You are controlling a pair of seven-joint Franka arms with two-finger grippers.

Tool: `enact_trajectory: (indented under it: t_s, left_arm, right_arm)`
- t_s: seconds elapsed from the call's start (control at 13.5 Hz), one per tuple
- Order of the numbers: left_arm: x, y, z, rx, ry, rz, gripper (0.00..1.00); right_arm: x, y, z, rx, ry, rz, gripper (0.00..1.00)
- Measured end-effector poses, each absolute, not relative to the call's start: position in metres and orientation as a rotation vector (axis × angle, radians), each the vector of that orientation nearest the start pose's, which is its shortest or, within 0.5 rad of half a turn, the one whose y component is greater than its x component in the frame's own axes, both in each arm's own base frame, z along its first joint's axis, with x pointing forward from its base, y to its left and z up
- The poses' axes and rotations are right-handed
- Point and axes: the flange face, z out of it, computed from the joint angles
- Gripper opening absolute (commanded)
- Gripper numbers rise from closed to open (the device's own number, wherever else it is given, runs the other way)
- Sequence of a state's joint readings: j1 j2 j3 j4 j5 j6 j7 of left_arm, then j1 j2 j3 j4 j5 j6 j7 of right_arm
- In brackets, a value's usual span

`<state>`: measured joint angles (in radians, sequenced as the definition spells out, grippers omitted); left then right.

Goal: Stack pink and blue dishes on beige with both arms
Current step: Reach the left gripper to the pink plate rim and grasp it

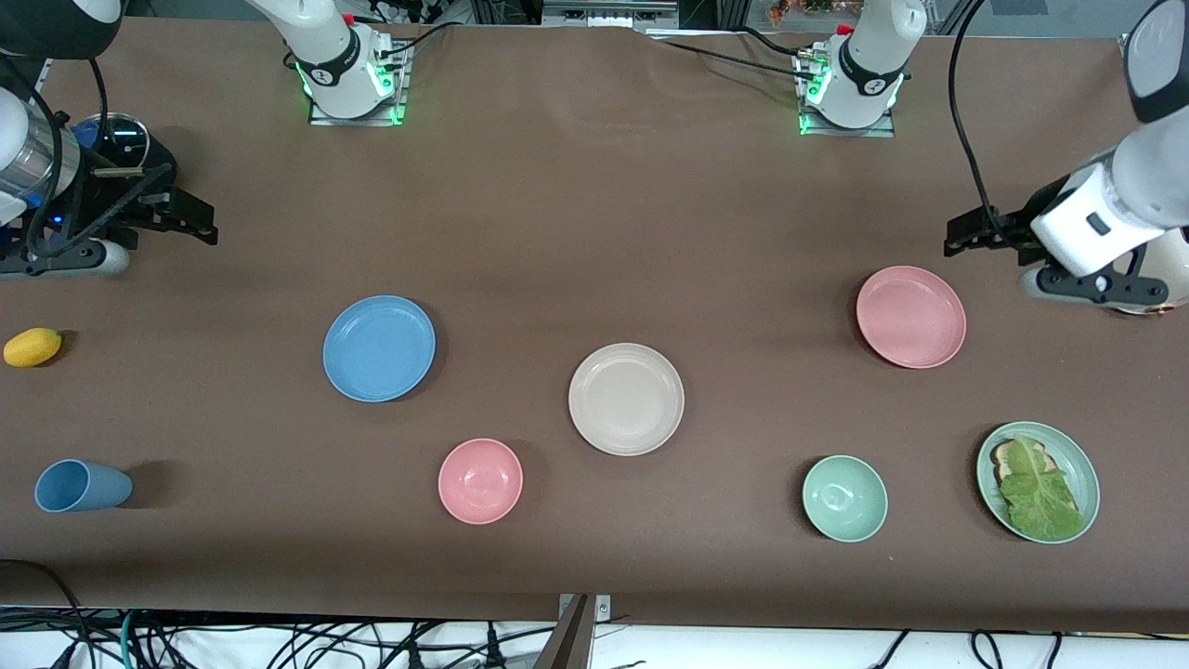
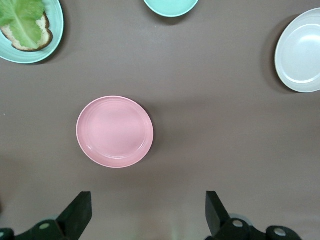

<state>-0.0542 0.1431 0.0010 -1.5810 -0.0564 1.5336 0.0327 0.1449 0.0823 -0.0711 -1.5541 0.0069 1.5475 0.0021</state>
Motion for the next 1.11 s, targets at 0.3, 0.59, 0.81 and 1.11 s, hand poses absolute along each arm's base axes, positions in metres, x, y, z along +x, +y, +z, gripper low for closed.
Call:
enact_trajectory:
  t_s: [0.3, 0.59, 0.81, 1.11]
  left_arm:
    - [0.607, -0.048, 0.474, -3.158, 0.150, 0.453, 1.00]
    - [0.622, -0.051, 0.416, -3.137, 0.152, 0.579, 1.00]
    - [0.625, -0.024, 0.415, -3.143, 0.083, 0.565, 1.00]
    - [0.631, 0.057, 0.408, -3.186, -0.063, 0.418, 1.00]
  right_arm:
    - [0.573, 0.045, 0.584, -3.139, -0.112, 0.140, 1.00]
    - [0.573, 0.045, 0.584, -3.139, -0.112, 0.140, 1.00]
    - [0.573, 0.045, 0.584, -3.139, -0.112, 0.140, 1.00]
    - [0.573, 0.044, 0.584, -3.139, -0.111, 0.139, 1.00]
